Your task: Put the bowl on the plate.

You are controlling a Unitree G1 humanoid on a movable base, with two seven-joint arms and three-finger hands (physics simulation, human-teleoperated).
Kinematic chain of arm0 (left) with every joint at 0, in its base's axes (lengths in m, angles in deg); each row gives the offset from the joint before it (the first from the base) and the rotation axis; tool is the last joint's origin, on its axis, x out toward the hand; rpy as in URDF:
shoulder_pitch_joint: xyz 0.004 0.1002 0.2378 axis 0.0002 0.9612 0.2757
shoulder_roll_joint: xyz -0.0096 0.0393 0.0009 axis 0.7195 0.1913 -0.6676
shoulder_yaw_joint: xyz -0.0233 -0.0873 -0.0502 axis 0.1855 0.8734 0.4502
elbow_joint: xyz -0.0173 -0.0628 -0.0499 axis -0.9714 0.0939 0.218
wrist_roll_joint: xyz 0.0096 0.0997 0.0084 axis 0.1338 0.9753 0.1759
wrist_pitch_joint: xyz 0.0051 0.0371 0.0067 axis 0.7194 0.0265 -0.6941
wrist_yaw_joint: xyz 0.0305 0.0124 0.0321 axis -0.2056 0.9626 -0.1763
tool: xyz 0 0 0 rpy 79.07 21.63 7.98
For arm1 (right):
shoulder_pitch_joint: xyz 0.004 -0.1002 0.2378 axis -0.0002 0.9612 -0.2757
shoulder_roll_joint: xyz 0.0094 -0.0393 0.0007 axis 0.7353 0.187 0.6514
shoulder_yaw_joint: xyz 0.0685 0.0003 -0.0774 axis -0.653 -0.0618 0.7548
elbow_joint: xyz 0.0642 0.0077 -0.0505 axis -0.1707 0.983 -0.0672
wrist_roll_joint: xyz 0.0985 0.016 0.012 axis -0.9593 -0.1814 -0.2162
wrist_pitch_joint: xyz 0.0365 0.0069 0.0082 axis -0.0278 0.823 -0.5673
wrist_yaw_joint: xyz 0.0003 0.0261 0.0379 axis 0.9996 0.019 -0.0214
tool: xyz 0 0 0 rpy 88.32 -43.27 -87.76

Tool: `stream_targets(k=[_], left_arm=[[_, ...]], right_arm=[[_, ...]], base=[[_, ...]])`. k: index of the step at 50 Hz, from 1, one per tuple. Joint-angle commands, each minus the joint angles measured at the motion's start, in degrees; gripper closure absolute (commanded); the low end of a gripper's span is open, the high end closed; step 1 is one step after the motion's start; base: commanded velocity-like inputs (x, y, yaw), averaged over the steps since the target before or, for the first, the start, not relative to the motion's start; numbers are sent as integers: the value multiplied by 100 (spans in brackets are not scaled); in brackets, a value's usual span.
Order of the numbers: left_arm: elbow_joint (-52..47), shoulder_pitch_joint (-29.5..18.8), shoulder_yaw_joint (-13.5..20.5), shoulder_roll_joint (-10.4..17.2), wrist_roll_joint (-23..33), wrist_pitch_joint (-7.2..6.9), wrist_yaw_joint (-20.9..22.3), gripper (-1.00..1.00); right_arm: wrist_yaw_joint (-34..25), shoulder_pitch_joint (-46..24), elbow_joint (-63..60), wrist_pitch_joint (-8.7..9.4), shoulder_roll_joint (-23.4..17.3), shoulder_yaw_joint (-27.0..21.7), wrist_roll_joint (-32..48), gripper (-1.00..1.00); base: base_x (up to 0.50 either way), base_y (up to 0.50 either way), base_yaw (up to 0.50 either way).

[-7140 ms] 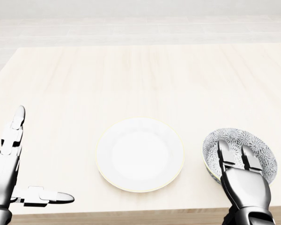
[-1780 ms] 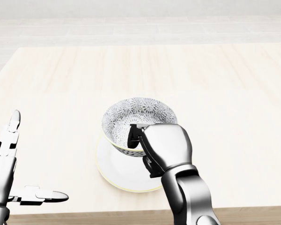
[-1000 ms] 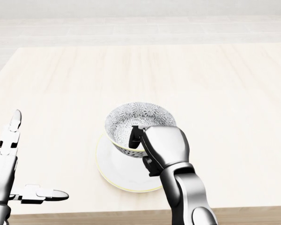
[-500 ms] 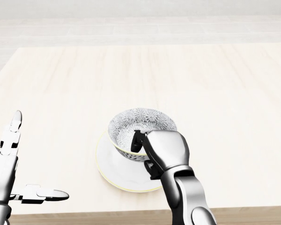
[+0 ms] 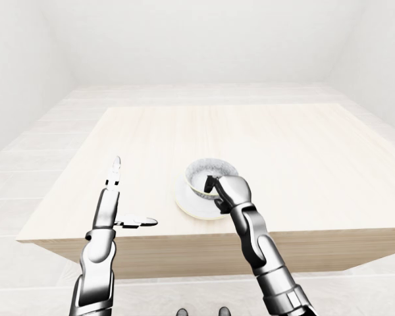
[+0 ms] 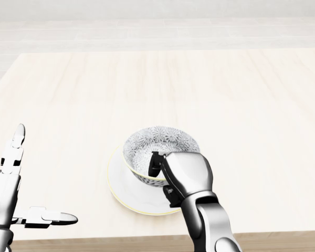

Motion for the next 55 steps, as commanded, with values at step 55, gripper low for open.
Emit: stream_targets(k=[55], left_arm=[[-114,40,-6,-30,-12,-61,23,-100]], right_arm=[[440,128,336,0,24,90,-110,36]], base=[[0,0,0]])
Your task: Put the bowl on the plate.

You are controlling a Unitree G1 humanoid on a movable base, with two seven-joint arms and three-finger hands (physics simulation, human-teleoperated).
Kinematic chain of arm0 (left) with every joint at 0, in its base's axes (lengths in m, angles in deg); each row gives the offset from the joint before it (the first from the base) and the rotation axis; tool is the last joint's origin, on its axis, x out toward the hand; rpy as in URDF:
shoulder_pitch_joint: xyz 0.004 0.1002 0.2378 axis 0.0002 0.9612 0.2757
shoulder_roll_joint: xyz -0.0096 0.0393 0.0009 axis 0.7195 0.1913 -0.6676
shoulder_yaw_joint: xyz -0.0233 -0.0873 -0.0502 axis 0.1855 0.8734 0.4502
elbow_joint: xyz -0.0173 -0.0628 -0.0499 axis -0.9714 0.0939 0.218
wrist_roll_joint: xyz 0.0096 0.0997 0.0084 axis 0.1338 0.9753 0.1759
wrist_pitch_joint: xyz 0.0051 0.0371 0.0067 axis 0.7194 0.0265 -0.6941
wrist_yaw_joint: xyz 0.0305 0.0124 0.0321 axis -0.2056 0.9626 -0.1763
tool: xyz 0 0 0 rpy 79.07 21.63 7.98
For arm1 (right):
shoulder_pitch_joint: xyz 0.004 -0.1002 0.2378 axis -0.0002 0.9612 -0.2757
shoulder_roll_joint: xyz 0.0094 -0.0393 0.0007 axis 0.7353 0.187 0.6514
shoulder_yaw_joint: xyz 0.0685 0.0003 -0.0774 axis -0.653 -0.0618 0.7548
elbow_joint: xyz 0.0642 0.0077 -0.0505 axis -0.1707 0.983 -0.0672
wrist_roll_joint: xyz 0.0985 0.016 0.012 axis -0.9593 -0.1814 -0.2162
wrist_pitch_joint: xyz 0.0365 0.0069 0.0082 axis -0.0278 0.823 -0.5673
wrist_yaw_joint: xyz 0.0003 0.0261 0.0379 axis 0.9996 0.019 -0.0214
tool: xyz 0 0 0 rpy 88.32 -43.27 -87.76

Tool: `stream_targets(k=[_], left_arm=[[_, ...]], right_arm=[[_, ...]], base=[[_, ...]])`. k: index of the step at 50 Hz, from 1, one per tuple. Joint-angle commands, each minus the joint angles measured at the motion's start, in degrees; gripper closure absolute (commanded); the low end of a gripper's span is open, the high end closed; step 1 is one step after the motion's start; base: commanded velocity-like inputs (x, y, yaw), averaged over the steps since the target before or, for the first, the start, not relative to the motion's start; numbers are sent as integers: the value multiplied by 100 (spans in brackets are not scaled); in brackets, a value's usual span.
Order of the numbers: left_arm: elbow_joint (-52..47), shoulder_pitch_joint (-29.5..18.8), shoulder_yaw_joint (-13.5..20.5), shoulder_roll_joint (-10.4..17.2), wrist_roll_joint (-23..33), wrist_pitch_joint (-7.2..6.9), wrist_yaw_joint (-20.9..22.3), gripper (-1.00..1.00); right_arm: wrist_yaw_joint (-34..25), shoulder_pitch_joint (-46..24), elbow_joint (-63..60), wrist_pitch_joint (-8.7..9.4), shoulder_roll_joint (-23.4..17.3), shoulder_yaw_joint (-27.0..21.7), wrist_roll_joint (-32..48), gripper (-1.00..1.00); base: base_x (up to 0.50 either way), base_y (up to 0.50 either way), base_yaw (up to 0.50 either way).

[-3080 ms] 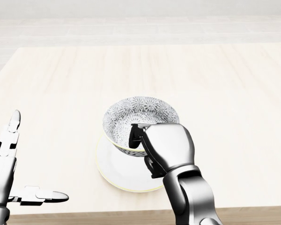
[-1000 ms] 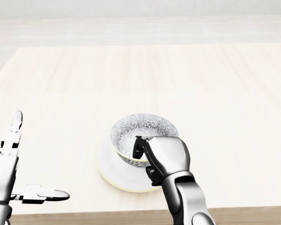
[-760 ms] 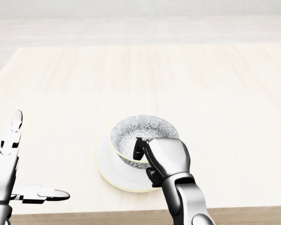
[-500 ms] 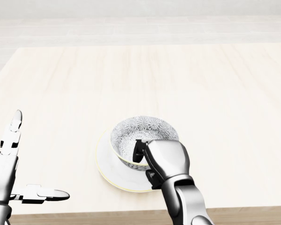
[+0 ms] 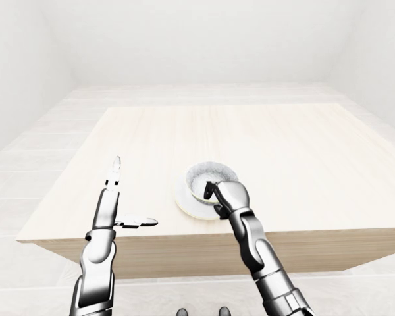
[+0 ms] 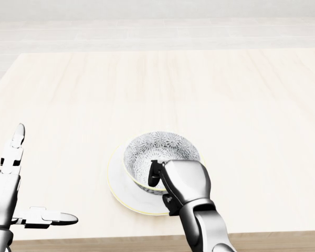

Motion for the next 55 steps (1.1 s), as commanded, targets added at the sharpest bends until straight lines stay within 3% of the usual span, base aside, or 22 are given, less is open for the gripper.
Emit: stream_targets(k=[1,19,43,55], left_arm=[[-5,5,0,-1,-3,-3,1,-100],[51,-11,9,5,-15,24,-17,-100],[213,-96,22,50,-47,58,-54,-100],[217,-91,24,59,-60,63,-57,-100]], right_arm=[[171,-16,54,0,4,-8,-139,36],[230,-49,172,0,10,-1,-167,38],[270,-113,141,0,16,-38,-169,7],[275,-116,122,0,6,-44,-174,4]], base=[[0,0,0],[0,0,0],[0,0,0],[0,0,0]])
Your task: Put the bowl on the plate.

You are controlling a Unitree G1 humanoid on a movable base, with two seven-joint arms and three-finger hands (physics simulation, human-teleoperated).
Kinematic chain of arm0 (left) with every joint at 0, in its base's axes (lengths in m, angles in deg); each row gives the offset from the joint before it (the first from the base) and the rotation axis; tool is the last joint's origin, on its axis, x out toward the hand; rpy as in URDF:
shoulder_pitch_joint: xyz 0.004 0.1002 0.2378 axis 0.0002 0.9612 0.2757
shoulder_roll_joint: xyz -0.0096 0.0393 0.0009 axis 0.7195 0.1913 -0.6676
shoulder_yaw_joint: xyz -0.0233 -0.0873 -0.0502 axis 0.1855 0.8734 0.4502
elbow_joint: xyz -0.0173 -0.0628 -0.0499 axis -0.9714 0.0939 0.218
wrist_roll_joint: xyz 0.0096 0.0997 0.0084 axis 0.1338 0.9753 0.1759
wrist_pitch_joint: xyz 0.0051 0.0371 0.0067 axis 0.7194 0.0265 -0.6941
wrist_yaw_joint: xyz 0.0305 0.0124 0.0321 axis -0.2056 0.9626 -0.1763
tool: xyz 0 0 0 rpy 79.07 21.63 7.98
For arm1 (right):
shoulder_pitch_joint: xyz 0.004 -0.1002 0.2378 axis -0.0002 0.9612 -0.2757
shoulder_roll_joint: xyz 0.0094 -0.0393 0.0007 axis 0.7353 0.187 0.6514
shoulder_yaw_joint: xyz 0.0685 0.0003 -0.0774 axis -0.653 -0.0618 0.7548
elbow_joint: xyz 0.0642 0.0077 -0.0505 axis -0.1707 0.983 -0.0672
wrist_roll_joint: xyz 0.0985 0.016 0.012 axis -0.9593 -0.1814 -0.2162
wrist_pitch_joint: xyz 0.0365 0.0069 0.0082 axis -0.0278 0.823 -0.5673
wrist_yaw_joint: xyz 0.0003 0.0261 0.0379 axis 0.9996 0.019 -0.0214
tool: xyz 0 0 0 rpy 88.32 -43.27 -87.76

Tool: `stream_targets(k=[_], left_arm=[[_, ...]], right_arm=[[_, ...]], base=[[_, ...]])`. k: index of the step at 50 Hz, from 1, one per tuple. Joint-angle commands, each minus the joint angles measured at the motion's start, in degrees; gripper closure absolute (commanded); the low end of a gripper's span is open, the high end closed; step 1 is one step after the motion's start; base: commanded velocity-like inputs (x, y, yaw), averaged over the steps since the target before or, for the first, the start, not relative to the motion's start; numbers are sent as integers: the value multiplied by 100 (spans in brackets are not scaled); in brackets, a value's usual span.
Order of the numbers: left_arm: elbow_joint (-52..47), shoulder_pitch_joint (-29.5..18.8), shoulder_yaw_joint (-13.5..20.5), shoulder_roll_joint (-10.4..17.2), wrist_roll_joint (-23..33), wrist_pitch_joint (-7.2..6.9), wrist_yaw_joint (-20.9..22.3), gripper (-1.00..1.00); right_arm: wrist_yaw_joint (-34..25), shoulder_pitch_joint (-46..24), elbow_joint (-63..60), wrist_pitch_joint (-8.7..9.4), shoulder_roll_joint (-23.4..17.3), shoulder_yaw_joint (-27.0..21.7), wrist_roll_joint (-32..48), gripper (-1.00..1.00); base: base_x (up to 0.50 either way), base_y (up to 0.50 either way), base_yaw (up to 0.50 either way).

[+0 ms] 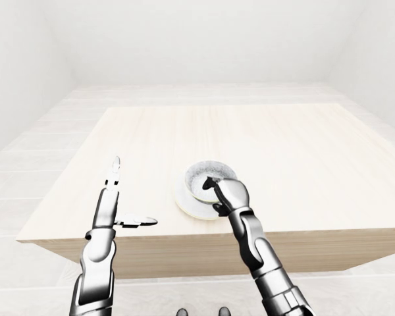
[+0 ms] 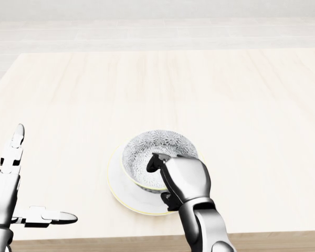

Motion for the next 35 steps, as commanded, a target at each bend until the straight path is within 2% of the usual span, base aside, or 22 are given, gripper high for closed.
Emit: stream_targets(k=[1,9,14,17,19,22,23,24,27,35], left_arm=[[27,-12,3,11,-13,7,-10,-100],[42,-36,2,17,-9,-10,-16,-100],[12,-22,-5,9,-4,-25,-16,-100],[21,-19,-9,8,1,-14,-24,-100],[34,-20,-10,9,2,-7,-27,-100],[50,-33,-5,15,-3,-9,-29,-100],[54,-36,-5,16,-4,-12,-30,-100],[61,-39,-7,17,0,-8,-35,-100],[1,-31,-5,13,-7,-53,-17,-100],[-161,67,-7,-19,-3,-54,19,-100]], right_arm=[[28,-17,-23,0,-6,-12,-3,3],[16,4,-43,0,-8,-3,1,5],[-26,41,-126,0,-11,9,17,0],[-41,65,-167,0,-15,14,22,-34],[-41,67,-173,0,-13,11,20,-41],[-54,99,-210,0,-19,17,27,-65],[-57,104,-219,0,-22,17,32,-87],[-57,103,-228,0,-22,14,35,-100],[-95,120,-277,0,-22,17,43,-100],[-180,133,-405,0,-28,9,66,-100]], base=[[0,0,0],[0,0,0],[0,0,0],[0,0,0],[0,0,0],[0,0,0],[0,0,0],[0,0,0],[0,0,0],[0,0,0]])
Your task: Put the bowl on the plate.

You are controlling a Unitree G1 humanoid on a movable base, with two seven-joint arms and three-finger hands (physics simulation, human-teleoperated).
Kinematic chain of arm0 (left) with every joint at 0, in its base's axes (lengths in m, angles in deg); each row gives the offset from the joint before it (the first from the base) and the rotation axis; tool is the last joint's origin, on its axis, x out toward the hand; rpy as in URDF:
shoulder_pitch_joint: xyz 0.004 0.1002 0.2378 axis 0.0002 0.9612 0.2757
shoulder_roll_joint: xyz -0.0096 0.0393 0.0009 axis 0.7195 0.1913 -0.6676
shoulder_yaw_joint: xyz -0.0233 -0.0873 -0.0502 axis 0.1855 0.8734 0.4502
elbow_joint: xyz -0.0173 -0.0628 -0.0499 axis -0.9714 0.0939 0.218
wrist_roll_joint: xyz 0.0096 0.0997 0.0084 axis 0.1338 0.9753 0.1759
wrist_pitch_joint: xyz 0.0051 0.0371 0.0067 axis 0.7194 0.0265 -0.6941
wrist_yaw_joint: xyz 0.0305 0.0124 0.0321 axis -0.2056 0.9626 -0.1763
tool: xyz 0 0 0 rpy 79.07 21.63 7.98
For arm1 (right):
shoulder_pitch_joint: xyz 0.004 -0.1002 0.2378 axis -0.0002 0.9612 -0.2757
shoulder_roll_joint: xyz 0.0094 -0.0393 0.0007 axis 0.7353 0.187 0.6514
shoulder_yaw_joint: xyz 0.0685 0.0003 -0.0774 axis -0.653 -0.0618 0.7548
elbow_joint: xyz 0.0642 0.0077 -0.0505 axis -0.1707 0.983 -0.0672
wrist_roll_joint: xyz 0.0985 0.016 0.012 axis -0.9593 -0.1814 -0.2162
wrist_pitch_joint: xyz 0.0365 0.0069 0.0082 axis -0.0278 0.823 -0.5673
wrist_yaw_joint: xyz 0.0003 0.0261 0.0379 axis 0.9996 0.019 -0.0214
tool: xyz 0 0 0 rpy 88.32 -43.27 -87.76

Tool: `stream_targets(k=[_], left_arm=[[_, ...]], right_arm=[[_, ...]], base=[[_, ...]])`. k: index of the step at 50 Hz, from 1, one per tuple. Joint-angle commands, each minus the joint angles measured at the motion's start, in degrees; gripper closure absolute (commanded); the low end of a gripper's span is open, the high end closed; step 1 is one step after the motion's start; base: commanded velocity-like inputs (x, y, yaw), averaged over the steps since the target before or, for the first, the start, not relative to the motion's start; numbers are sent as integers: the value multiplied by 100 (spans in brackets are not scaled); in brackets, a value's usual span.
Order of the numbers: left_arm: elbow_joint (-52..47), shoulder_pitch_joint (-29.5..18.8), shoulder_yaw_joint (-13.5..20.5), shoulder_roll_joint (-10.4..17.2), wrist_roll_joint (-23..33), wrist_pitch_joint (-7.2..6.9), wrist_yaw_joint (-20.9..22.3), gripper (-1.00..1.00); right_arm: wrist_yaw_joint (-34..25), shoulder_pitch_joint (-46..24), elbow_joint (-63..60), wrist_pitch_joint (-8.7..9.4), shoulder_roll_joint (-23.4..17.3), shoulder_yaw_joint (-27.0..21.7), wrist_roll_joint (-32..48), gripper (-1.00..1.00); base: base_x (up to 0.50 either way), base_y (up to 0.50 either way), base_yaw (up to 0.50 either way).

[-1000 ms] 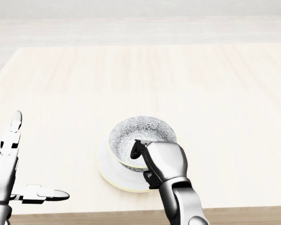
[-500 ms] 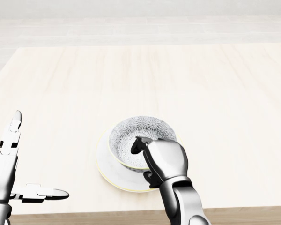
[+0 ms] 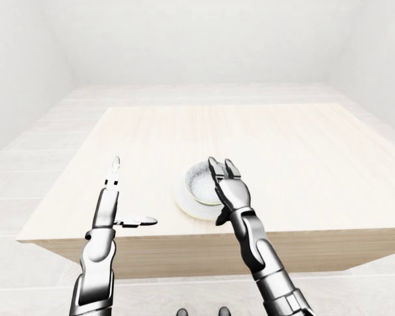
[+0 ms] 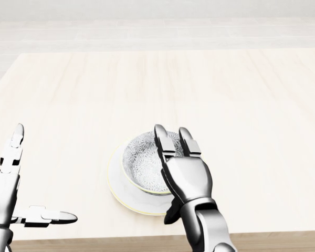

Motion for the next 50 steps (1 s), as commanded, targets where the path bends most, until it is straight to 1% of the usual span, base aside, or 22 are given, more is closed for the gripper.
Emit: stream_targets(k=[1,7,8,9,12,14,15,16,19,20,22,24,29,34,44,50], left_arm=[[-132,49,6,-19,-4,-35,41,-100],[-55,-9,8,-11,-4,-33,26,-100],[-63,1,3,-13,-2,-30,28,-100],[-63,1,3,-13,-2,-31,27,-100],[-93,9,1,-17,-6,-46,39,-100],[-87,-5,1,-15,-1,-53,34,-100],[-87,-5,1,-15,-2,-53,34,-100],[-107,-10,4,-15,-10,-78,46,-100],[-135,5,4,-20,-20,-86,54,-100],[-135,5,4,-20,-20,-86,55,-100],[-112,7,-1,-23,-12,-60,38,-100],[-145,-3,10,-24,-36,-99,57,-100],[-248,14,18,-36,-63,-165,85,-100],[-297,73,21,-50,-59,-143,80,-100],[-397,130,86,-60,-116,-159,124,-100],[-479,172,96,-79,-122,-173,140,-100]], right_arm=[[-103,35,-171,0,-9,-4,32,-100],[-241,74,-327,0,-11,8,45,-100],[-474,159,-505,0,-21,39,-16,-100],[-483,165,-519,0,-21,38,-12,-100],[-834,305,-928,0,-19,61,-99,-100],[-1283,472,-1359,0,-19,112,-212,-100],[-1287,474,-1364,0,-19,112,-211,-100],[-1524,554,-1749,0,-5,99,-265,-100],[-1802,524,-2334,0,-1,-36,-373,-100],[-1804,524,-2336,0,-3,-35,-375,-100],[-2088,523,-2757,0,-24,-129,-459,-100],[-2230,556,-3184,0,-40,-228,-484,-100],[-2303,775,-3734,0,-78,-221,-493,-100],[-2371,1065,-4336,0,-114,-219,-559,-100],[-2447,1306,-4836,0,-199,-286,-641,-100],[-2437,1319,-4849,0,-232,-281,-566,-100]], base=[[0,0,0],[0,0,0],[0,0,0],[0,0,0],[0,0,0],[0,0,0],[0,0,0],[0,0,0],[0,0,0],[0,0,0],[0,0,0],[0,0,0],[0,0,0],[0,0,0],[0,0,0],[0,0,0]])
